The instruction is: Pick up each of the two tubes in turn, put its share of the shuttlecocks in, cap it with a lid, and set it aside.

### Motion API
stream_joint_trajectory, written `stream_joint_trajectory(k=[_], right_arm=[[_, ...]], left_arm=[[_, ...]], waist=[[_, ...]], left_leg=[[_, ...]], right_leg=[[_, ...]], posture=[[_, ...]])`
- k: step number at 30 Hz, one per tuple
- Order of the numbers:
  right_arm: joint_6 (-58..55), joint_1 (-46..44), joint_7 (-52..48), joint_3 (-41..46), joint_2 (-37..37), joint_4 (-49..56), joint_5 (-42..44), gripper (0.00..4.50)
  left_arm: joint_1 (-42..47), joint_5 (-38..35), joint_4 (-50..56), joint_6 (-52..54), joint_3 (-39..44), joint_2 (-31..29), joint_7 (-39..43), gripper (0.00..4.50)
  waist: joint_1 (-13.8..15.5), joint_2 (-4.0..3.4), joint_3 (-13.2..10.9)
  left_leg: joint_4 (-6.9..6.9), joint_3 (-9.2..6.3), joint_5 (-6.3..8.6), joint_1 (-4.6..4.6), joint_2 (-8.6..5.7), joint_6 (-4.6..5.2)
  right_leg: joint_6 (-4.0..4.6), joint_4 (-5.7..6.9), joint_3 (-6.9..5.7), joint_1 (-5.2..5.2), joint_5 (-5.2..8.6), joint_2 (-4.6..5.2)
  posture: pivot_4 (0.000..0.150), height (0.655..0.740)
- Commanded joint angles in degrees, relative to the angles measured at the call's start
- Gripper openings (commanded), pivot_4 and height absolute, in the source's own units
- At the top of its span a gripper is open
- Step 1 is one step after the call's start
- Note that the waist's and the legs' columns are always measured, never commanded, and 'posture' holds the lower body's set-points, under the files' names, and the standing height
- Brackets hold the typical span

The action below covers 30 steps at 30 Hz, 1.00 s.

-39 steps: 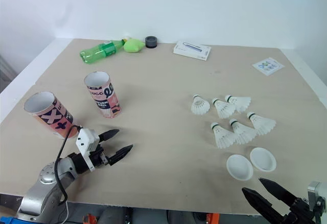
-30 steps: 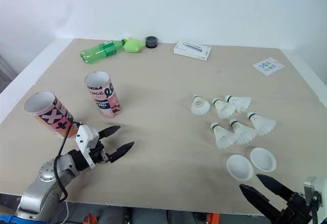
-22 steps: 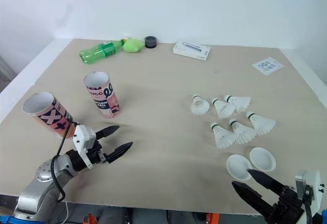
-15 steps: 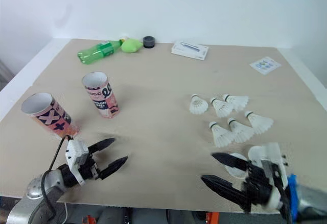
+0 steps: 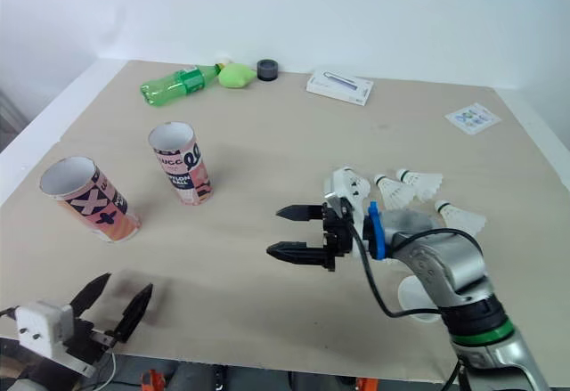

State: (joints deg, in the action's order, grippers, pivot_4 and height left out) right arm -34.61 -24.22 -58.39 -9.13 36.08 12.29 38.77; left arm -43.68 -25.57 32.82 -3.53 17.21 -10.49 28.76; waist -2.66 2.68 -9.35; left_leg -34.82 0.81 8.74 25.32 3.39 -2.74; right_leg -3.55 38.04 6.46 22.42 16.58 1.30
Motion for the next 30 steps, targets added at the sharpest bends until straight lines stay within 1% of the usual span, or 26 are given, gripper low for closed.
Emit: stream_joint_trajectory(k=[1,4,9,15,19,20,24,30], right_arm=[[5.20,-2.12,2.12,-0.07,-2.10,-1.71,-5.72,4.45],[4.71,-0.99,4.02,0.79,-2.78,0.80,-6.75,4.45],[5.09,4.29,2.32,-0.14,-1.35,8.09,-6.52,4.45],[5.01,6.39,3.39,0.22,-2.22,10.06,-6.90,4.45],[4.29,8.68,4.66,1.60,-1.78,12.12,-6.18,4.45],[4.07,9.01,5.16,1.94,-1.79,12.32,-6.16,4.45],[3.86,9.89,6.04,2.91,-1.89,13.38,-5.93,4.45],[2.85,10.98,7.42,4.04,-1.87,15.60,-4.57,4.45]], left_arm=[[-0.20,-0.79,2.46,-1.71,4.04,0.51,-2.80,4.50],[1.23,-1.14,3.41,-0.10,5.14,-0.52,-4.22,4.50],[4.90,-0.64,2.59,2.66,5.72,-3.00,-5.74,4.50],[15.26,-0.45,-1.80,8.08,6.93,-7.70,-8.62,4.50],[19.70,-1.64,-3.97,11.53,8.45,-7.52,-11.80,4.50],[20.25,-1.58,-4.27,11.95,8.27,-7.48,-11.98,4.50],[22.58,-1.40,-4.86,13.45,6.64,-7.82,-11.62,4.50],[29.80,-1.34,-7.71,15.70,6.48,-9.93,-11.58,4.50]], waist=[[-0.03,-0.01,-0.01],[0.02,-0.02,-0.01],[0.00,-0.01,-0.01],[-0.01,-0.03,-0.01],[0.01,0.00,0.01],[-0.04,0.00,0.01],[0.01,0.00,0.01],[0.08,-0.01,0.00]], left_leg=[[0.00,0.00,0.00,0.00,0.03,0.00],[0.00,-0.03,0.00,0.00,0.04,0.00],[-0.03,-0.01,0.00,-0.01,0.03,-0.01],[-0.04,-0.04,-0.04,-0.17,0.15,0.00],[-0.05,-0.03,-0.05,-0.15,0.21,-0.01],[-0.05,-0.02,-0.04,-0.14,0.21,-0.02],[-0.02,-0.05,-0.02,-0.12,0.22,-0.04],[-0.04,-0.11,-0.09,-0.14,0.22,-0.04]], right_leg=[[0.00,0.01,-0.01,0.01,0.00,-0.03],[0.01,0.02,-0.04,0.04,0.01,-0.04],[0.00,0.02,-0.04,0.02,0.01,-0.01],[-0.02,0.12,-0.07,0.04,0.02,-0.14],[0.05,0.12,-0.08,-0.10,-0.07,-0.18],[0.21,0.12,-0.07,-0.09,-0.16,-0.17],[0.20,0.14,-0.08,-0.07,-0.19,-0.23],[0.17,0.16,-0.10,-0.09,-0.21,-0.25]], posture=[[0.150,0.7294],[0.150,0.7294],[0.150,0.7294],[0.150,0.7294],[0.150,0.7294],[0.150,0.7294],[0.150,0.7294],[0.150,0.7294]])
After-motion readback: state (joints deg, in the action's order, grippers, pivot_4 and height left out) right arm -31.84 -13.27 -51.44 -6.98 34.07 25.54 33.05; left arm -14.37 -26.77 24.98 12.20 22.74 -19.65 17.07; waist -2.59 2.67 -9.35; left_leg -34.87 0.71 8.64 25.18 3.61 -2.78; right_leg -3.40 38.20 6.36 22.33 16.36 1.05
